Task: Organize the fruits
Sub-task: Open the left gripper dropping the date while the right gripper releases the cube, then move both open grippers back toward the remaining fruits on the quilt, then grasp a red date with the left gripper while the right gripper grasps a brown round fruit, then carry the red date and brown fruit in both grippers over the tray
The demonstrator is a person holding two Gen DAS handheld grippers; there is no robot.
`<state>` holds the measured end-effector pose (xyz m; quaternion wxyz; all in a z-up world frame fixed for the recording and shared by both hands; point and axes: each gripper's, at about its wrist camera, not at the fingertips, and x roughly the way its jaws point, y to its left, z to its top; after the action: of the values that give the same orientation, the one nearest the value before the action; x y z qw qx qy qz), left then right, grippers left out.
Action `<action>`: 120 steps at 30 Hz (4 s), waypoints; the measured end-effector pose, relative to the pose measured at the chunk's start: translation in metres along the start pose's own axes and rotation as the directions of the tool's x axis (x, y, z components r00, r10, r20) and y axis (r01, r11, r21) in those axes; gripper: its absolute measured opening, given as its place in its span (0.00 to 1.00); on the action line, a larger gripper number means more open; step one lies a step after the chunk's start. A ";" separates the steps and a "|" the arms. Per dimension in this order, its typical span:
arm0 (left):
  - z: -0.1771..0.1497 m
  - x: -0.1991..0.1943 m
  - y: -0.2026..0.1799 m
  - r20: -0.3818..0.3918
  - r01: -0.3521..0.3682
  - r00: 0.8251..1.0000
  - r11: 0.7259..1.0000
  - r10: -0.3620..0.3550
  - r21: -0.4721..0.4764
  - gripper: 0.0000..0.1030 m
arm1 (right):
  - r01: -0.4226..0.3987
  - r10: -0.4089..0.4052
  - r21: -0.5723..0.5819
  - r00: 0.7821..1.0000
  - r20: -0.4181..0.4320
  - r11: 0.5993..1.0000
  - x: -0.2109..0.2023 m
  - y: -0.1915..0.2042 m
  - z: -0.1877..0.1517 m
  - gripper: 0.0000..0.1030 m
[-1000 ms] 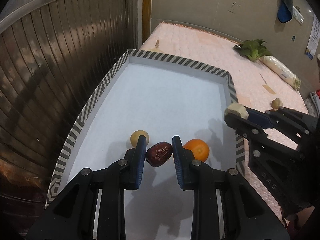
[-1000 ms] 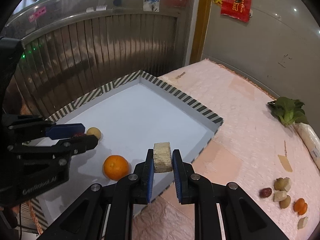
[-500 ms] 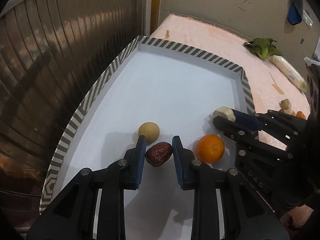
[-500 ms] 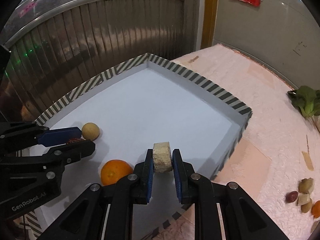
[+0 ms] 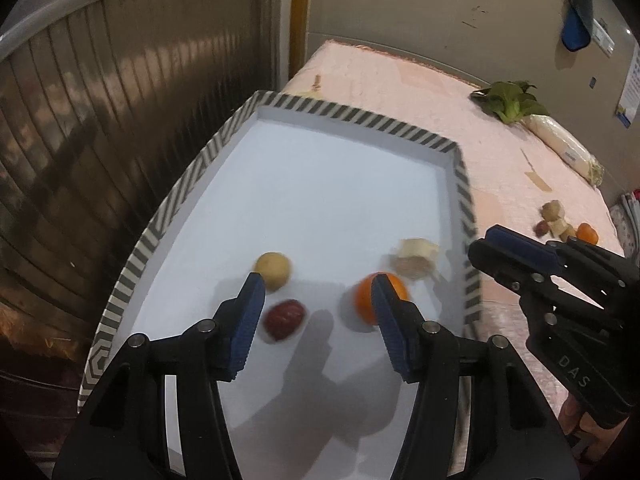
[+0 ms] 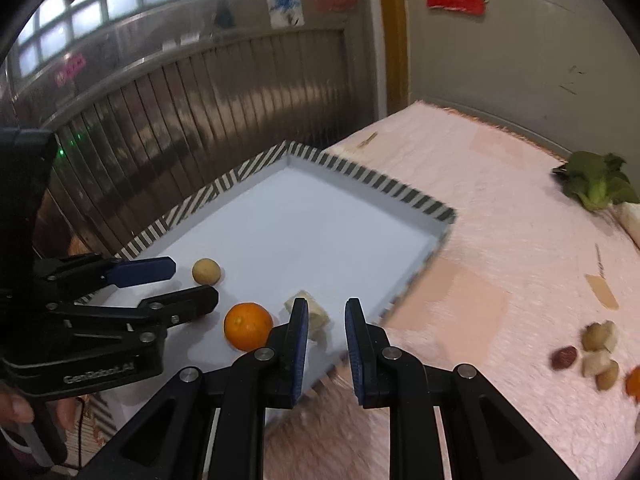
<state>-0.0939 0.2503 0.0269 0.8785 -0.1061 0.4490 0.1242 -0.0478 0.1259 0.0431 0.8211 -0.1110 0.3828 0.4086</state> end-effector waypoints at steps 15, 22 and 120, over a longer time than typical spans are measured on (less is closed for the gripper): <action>0.005 -0.007 -0.090 0.014 0.093 0.995 0.991 -0.095 0.099 0.56 | 0.127 -0.130 0.089 0.991 0.024 0.988 -0.060 -0.058 -0.039 0.18; 0.003 0.003 -0.140 -0.026 0.143 0.990 0.978 -0.141 0.152 0.56 | 0.190 -0.195 0.168 0.981 0.011 0.967 -0.086 -0.105 -0.069 0.18; -0.013 -0.011 -0.213 -0.029 0.225 0.974 0.947 -0.225 0.231 0.24 | 0.277 -0.307 0.279 0.949 0.069 0.919 -0.141 -0.143 -0.106 0.25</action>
<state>-0.0432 0.0432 0.0441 0.8928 -0.0533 0.4463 -0.0304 -0.0494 -0.1010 0.0534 0.9003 -0.0328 0.3671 0.2316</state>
